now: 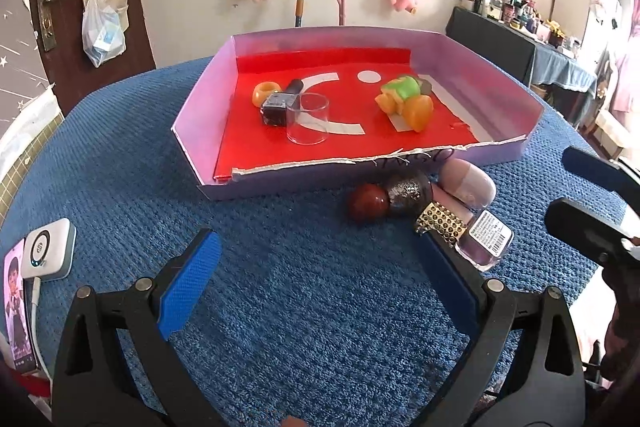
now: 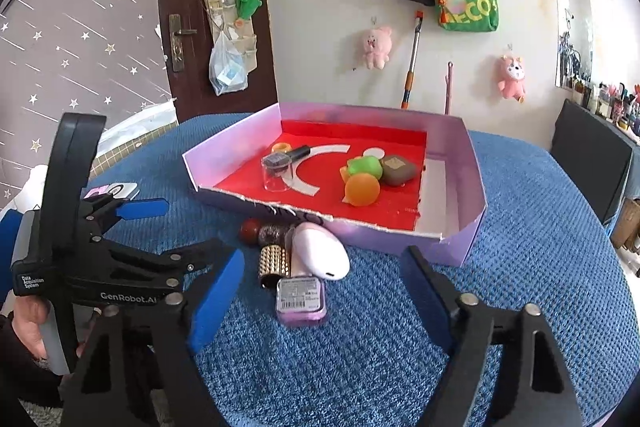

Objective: Organize rigid objects
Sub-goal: 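Move the left tool to the gold studded cylinder while the right tool approaches the pink nail polish bottle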

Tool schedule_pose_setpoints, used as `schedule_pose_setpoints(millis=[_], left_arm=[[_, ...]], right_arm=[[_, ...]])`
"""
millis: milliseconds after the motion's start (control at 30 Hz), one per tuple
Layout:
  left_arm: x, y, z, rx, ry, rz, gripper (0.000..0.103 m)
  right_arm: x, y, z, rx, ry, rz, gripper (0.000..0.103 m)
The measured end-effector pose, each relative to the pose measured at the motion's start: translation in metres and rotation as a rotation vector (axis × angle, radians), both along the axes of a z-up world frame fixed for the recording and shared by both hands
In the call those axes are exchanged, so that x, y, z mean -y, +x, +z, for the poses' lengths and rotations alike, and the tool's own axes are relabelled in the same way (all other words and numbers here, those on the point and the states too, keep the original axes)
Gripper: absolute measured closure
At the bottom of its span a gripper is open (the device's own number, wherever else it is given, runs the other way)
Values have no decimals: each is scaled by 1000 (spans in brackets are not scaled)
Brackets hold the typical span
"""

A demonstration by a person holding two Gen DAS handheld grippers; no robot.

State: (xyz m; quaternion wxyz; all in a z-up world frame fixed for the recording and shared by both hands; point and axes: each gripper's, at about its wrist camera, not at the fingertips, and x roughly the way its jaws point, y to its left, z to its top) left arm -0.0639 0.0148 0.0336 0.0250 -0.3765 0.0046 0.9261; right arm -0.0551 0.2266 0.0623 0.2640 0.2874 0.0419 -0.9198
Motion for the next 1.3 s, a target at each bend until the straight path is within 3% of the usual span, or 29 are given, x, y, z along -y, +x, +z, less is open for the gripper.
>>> schedule_pose_setpoints(millis=[200, 500, 600, 1300], left_arm=[[4, -2, -4, 21, 60, -12, 3], [2, -2, -4, 11, 85, -29, 6], [-1, -4, -4, 18, 90, -44, 14], [-34, -29, -11, 62, 89, -112, 16]], right_arm=[[0, -3, -7, 28, 13, -3, 42], [-7, -14, -17, 82, 3, -36, 54], [-10, -17, -18, 96, 0, -45, 54], [3, -12, -36, 157, 26, 53, 54]])
